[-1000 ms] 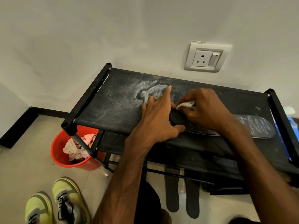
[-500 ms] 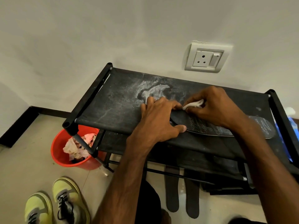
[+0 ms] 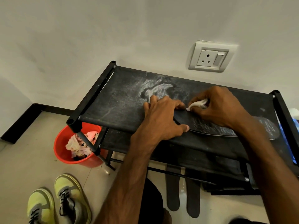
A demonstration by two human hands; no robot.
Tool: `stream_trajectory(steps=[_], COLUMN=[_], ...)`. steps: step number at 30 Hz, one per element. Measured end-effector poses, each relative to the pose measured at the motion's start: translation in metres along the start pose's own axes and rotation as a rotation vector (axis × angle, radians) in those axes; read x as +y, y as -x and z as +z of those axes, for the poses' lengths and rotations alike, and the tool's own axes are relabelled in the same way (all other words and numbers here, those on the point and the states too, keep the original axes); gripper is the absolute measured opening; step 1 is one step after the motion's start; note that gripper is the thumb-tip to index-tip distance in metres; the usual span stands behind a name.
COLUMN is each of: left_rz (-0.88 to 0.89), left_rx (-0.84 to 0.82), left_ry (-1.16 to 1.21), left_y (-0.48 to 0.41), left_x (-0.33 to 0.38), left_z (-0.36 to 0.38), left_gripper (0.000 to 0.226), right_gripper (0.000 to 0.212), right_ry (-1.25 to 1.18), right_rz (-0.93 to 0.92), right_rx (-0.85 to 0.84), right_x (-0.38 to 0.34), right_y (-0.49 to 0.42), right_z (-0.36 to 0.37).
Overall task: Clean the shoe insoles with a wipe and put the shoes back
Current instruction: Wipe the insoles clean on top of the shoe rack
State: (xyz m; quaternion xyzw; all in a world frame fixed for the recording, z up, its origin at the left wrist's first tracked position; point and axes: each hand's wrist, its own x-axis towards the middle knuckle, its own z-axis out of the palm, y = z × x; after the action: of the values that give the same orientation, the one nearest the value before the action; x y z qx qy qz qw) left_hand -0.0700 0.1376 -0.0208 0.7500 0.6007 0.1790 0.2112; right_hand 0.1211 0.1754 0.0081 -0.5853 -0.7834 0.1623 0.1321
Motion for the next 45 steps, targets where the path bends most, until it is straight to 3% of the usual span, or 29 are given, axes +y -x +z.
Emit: stream_trajectory(steps=[7,15,25,32,40,45], left_rz=[-0.002,-0.016,-0.013,-0.01,-0.01,-0.002], left_rx=[-0.003,-0.001,0.011,0.013,0.02,0.014], left_ry=[0.008,0.004,0.032,0.008,0.035,0.028], left_y=[-0.001,0.001,0.0,0.001,0.0,0.0], left_x=[0.001,0.0,-0.002,-0.001,0.0,-0.001], left_z=[0.0,0.0,0.0,0.0,0.001,0.0], left_gripper=[0.066,0.064,0.066,0.064,0.066,0.066], right_gripper=[0.021,0.015,0.016,0.017,0.016,0.016], right_ry=[-0.106,-0.058,-0.087,0.026,-0.083,-0.079], right_rz=[-0.125,-0.023,-0.074,0.052,-0.041,-0.096], right_rx=[-0.307,-0.018,-0.345,-0.084,-0.371,-0.326], right_x=[0.0,-0.006,-0.004,-0.01,-0.003,-0.002], right_y=[0.013,0.009,0.023,0.019,0.028,0.028], right_z=[-0.018,-0.001,-0.022,-0.007,-0.023,-0.02])
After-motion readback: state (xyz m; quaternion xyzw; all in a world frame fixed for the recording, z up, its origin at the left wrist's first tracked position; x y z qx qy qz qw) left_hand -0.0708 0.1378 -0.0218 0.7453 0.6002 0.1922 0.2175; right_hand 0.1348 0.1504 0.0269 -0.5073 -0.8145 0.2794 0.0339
